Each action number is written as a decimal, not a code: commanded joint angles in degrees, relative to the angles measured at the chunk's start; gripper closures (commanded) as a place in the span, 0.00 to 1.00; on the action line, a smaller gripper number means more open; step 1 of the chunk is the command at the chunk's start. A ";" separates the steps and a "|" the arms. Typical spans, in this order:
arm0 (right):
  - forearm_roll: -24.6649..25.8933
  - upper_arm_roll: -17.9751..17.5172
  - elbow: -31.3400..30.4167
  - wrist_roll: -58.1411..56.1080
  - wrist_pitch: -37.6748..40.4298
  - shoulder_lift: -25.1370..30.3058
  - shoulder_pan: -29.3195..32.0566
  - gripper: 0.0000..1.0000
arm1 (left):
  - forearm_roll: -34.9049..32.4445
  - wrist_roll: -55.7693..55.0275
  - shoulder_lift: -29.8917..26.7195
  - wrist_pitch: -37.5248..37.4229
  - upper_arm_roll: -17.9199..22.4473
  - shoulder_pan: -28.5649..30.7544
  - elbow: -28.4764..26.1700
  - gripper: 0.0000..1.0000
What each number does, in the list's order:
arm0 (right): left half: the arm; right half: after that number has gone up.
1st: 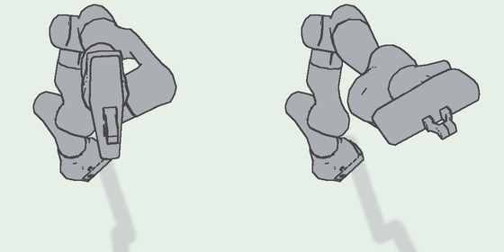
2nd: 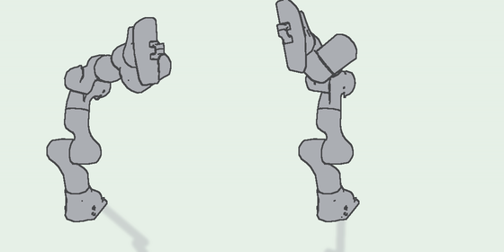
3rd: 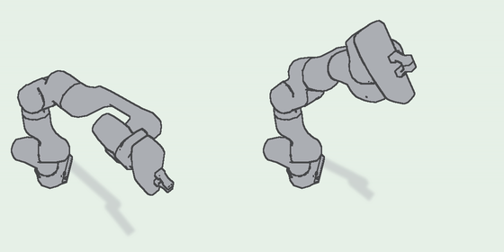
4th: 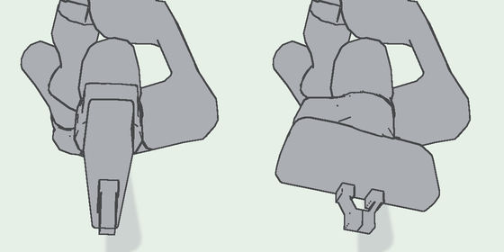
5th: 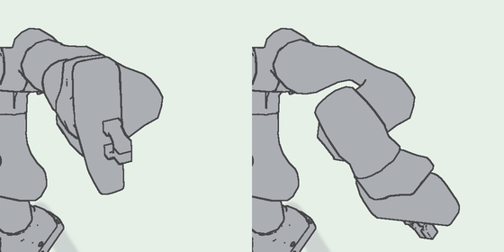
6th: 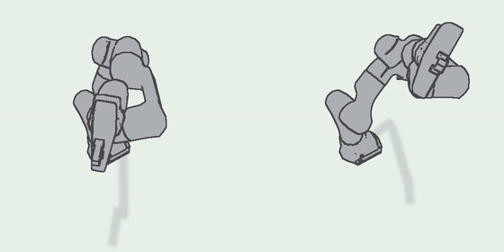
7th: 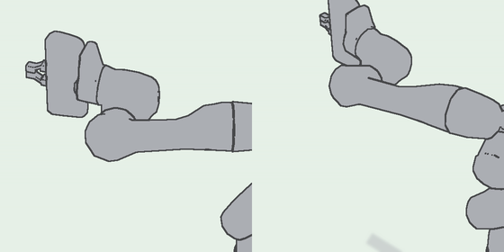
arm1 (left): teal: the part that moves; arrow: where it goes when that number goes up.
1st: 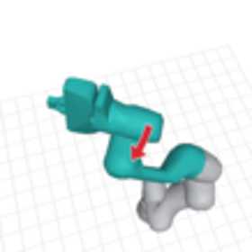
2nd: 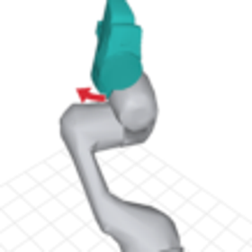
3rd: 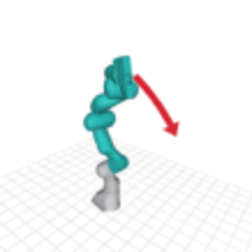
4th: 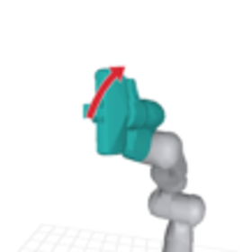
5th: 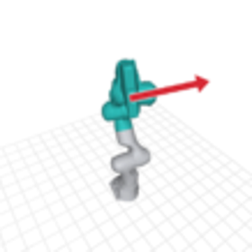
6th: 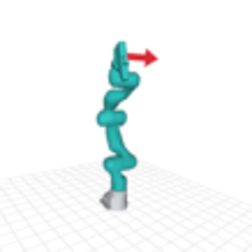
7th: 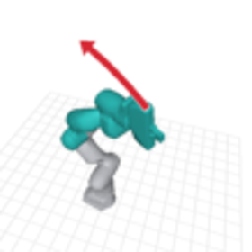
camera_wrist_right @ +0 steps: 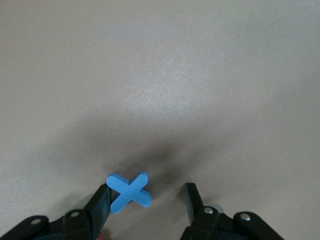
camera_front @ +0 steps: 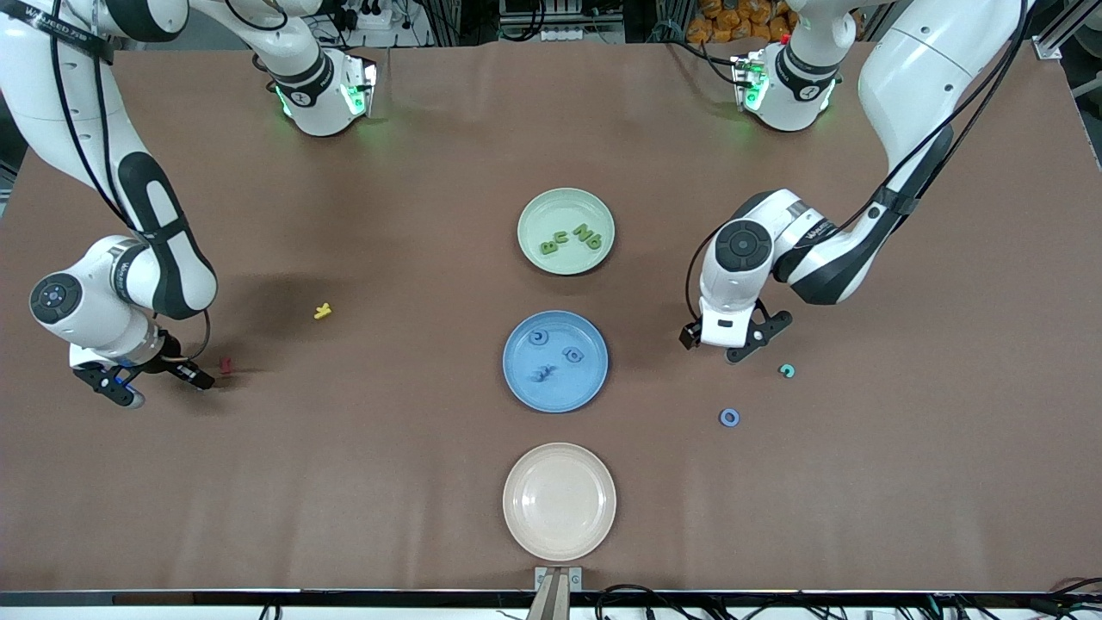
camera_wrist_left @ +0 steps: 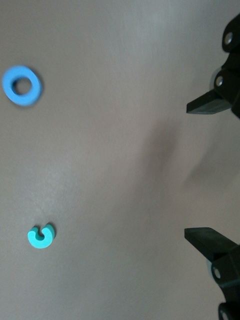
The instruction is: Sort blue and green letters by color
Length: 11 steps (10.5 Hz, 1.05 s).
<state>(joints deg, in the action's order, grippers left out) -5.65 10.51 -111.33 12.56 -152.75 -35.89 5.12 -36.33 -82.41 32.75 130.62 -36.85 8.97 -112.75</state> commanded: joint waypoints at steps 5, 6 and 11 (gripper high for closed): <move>-0.51 -0.66 0.67 -0.70 -0.36 -0.49 0.68 0.84 | 8.00 27.02 -18.85 0.60 13.73 -10.46 -15.22 0.00; -0.42 -0.66 0.94 -0.70 -0.18 -0.49 0.60 0.87 | 9.33 28.69 -20.43 0.34 13.73 -10.73 -15.22 0.00; -0.33 -0.84 8.30 -0.09 9.81 1.17 -1.86 0.88 | 21.95 48.77 -28.33 -1.33 14.08 -7.40 -14.78 0.00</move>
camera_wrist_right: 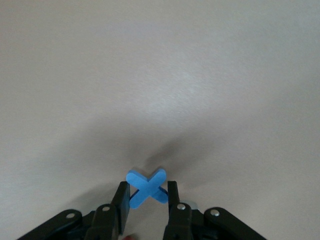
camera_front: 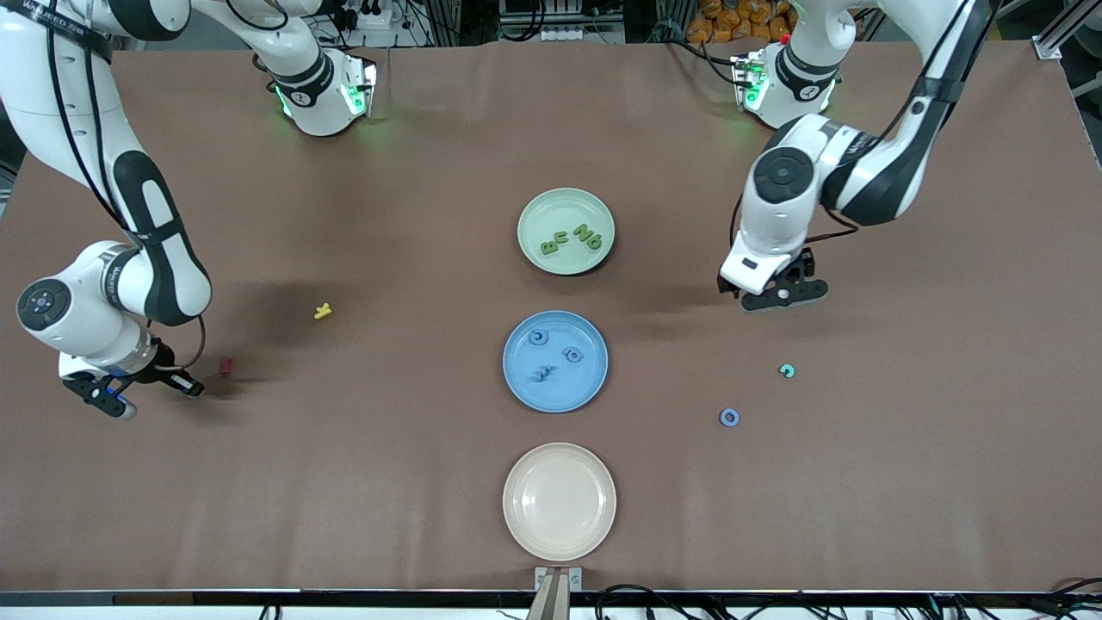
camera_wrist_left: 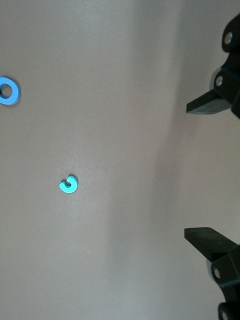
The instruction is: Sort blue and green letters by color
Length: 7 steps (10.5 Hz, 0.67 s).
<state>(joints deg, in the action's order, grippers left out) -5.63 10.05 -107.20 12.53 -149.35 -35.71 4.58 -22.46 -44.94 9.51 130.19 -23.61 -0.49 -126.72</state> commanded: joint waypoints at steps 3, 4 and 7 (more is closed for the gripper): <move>-0.52 -0.38 6.56 4.59 7.41 1.17 -6.15 0.89 | 16.99 21.45 -8.63 -5.36 8.82 -0.99 2.33 0.00; -0.60 -0.38 7.43 6.34 7.41 1.17 -7.99 0.89 | 18.58 23.30 -8.54 -8.78 10.41 -1.70 5.74 0.00; -6.21 -0.47 10.51 6.89 7.32 0.99 -15.19 0.89 | 21.73 29.29 -8.36 -15.12 13.31 -1.27 14.19 0.00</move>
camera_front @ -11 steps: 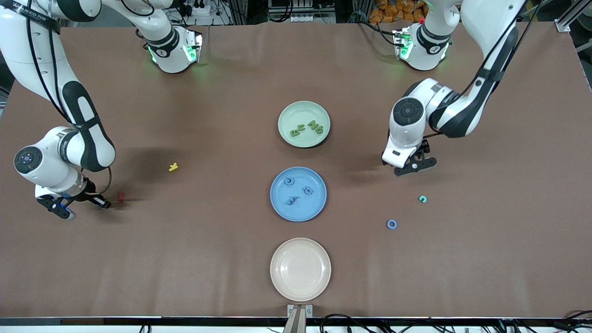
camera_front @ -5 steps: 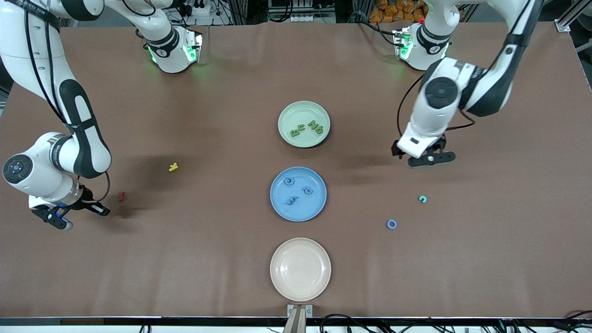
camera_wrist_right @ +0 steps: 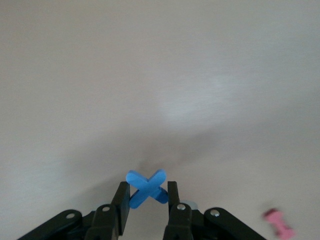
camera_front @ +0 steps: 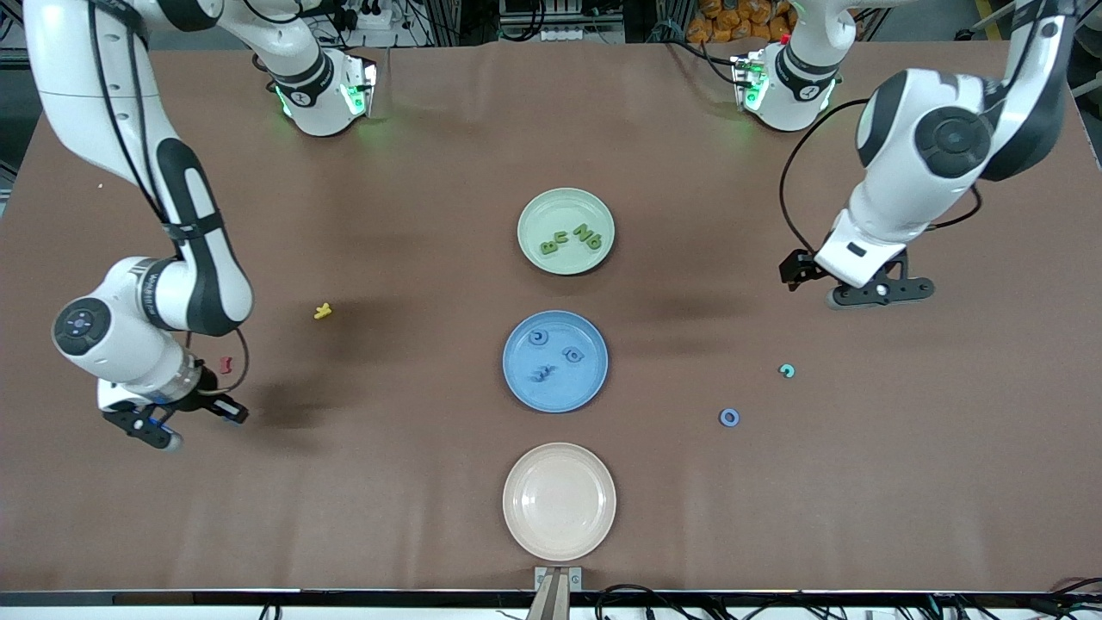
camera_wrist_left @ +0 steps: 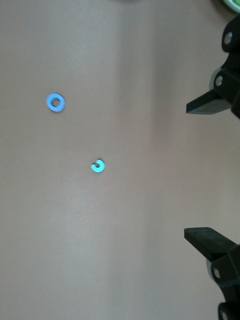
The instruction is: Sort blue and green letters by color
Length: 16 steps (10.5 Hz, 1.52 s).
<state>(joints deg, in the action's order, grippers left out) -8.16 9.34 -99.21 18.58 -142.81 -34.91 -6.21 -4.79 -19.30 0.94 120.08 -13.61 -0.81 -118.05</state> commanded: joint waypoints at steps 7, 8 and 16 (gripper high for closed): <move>-7.04 0.24 10.43 4.17 0.34 -3.58 -23.56 0.89 | 10.03 6.65 0.46 -21.45 10.88 -1.30 25.48 0.00; -6.95 0.15 11.05 4.71 0.25 -4.02 -25.84 0.89 | 12.23 6.56 0.64 -23.82 11.84 -1.21 27.24 0.00; -6.25 -3.46 17.29 13.22 -3.00 -11.23 -36.49 0.53 | 5.92 6.65 3.89 -31.93 5.97 -1.30 36.23 0.00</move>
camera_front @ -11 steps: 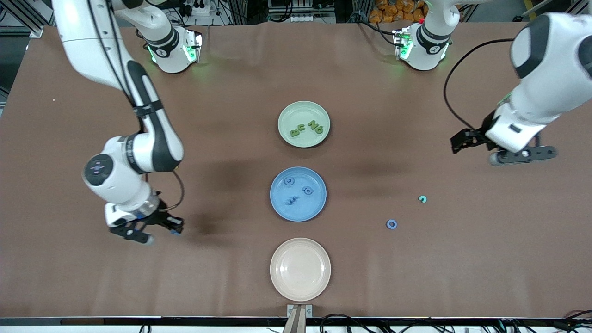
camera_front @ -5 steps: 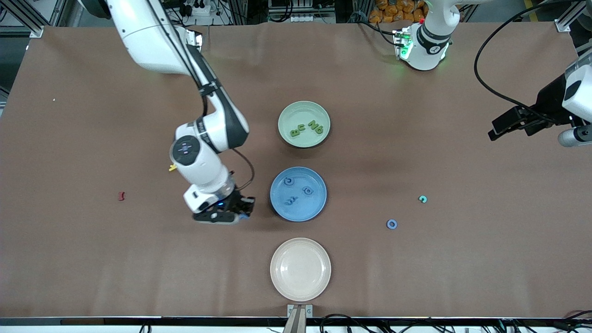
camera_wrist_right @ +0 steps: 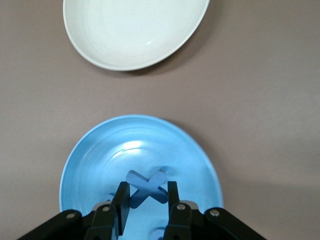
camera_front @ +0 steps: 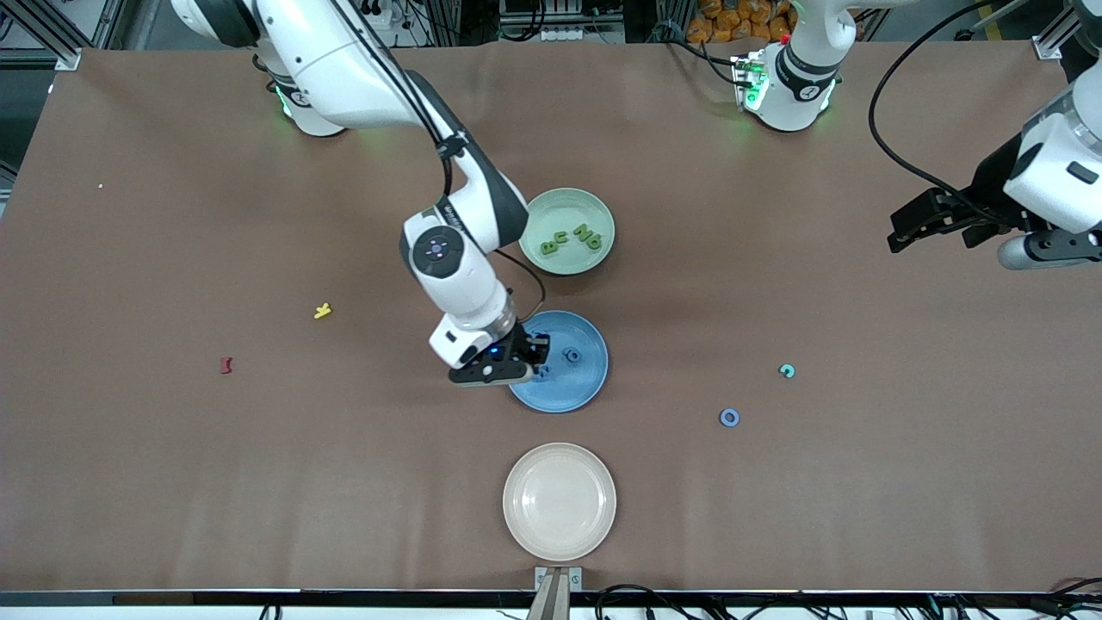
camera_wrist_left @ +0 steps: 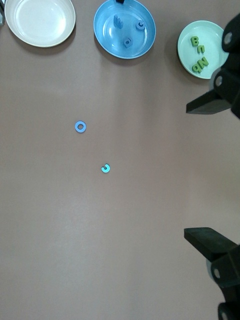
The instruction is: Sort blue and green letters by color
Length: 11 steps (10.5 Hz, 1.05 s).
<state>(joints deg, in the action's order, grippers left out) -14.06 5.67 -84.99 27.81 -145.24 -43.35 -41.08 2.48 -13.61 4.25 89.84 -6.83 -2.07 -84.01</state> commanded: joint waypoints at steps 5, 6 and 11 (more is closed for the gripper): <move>3.84 0.66 2.99 5.60 2.14 -2.00 1.86 0.00 | -1.25 0.95 0.15 -1.69 -3.19 0.31 2.19 0.00; 5.69 0.75 3.07 3.68 4.85 -1.74 4.14 0.00 | -1.16 0.95 -0.55 -1.77 -3.10 0.66 2.01 0.00; 6.15 0.93 3.07 -12.92 9.78 -0.95 17.15 0.00 | -2.04 1.39 -0.38 -1.86 -2.40 1.01 1.92 0.00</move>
<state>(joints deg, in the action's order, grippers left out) -8.86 7.46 -82.43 21.03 -138.75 -45.19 -28.84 1.58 -13.56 4.08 89.05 -9.76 -1.61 -82.74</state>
